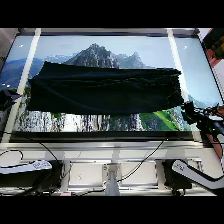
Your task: Fold the clothes and pants, and hang the long-sleeved shirts on hangers.
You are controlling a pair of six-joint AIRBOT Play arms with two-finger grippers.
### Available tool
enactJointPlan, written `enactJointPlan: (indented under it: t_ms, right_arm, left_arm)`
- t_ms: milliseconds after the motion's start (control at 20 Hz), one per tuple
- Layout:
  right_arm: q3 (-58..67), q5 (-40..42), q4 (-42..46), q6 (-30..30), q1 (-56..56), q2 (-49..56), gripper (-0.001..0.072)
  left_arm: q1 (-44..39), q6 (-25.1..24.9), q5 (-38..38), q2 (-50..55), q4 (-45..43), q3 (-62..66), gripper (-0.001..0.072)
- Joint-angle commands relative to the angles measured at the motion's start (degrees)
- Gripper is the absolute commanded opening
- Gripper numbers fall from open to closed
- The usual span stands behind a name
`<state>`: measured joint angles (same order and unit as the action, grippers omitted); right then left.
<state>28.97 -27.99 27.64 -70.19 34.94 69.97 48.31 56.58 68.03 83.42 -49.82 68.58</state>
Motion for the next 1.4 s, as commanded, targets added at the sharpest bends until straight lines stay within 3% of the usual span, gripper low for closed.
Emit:
enactJointPlan:
  t_ms: [0,200,250,400,450,650,850,950,1050,1100,1300,1350]
  right_arm:
    - [3.21,-3.06,-15.21,13.14,0.0,7.52,0.0462]
    - [8.11,-6.82,-21.64,19.04,0.0,14.4,0.0428]
    - [9.2,-7.3,-21.86,19.45,-0.09,15.5,0.0377]
    - [10.91,-6.01,-21.57,20.41,-2.03,16.28,0.0102]
    - [10.91,-5.29,-21.79,20.41,-2.73,16.26,0.0073]
    - [10.91,-4.79,-21.2,20.9,-3.54,16.28,0.0072]
    - [10.91,-4.55,-21.22,21.9,-3.54,16.28,0.0073]
    - [10.91,-4.46,-21.42,21.88,-3.54,16.26,0.0073]
    - [10.91,-4.33,-21.62,21.88,-3.54,16.26,0.0073]
    - [10.91,-4.09,-21.68,21.88,-3.54,16.26,0.0073]
    - [10.91,-3.45,-21.84,21.86,-3.54,16.26,0.0073]
    - [10.91,-3.3,-21.81,21.88,-3.54,16.26,0.0073]
  left_arm:
    - [-0.02,-0.02,1.92,-0.04,0.61,-0.28,0.0578]
    - [-0.07,0.7,6.08,0.55,0.63,-0.31,0.0578]
    - [-0.07,1.7,7.61,0.92,0.61,-0.33,0.0578]
    - [-0.04,2.91,9.25,1.36,1.9,-1.99,0.0579]
    - [-0.02,3.37,9.25,1.29,3.13,-3.06,0.0579]
    - [-0.02,3.41,6.21,-1.07,4.07,-11.26,0.0578]
    - [0.0,3.28,-3.93,-6.01,3.37,-19.74,0.0578]
    - [-0.02,6.49,-8.96,-8.39,2.89,-22.88,0.0576]
    - [-0.55,6.91,-10.45,-9.42,-0.37,-24.61,0.0473]
    - [-1.05,6.91,-11.02,-9.31,-2.6,-24.85,0.0458]
    - [-1.6,6.93,-17.53,-9.2,-3.21,-24.85,0.0466]
    - [-1.6,6.93,-19.04,-8.98,-2.25,-24.85,0.0512]
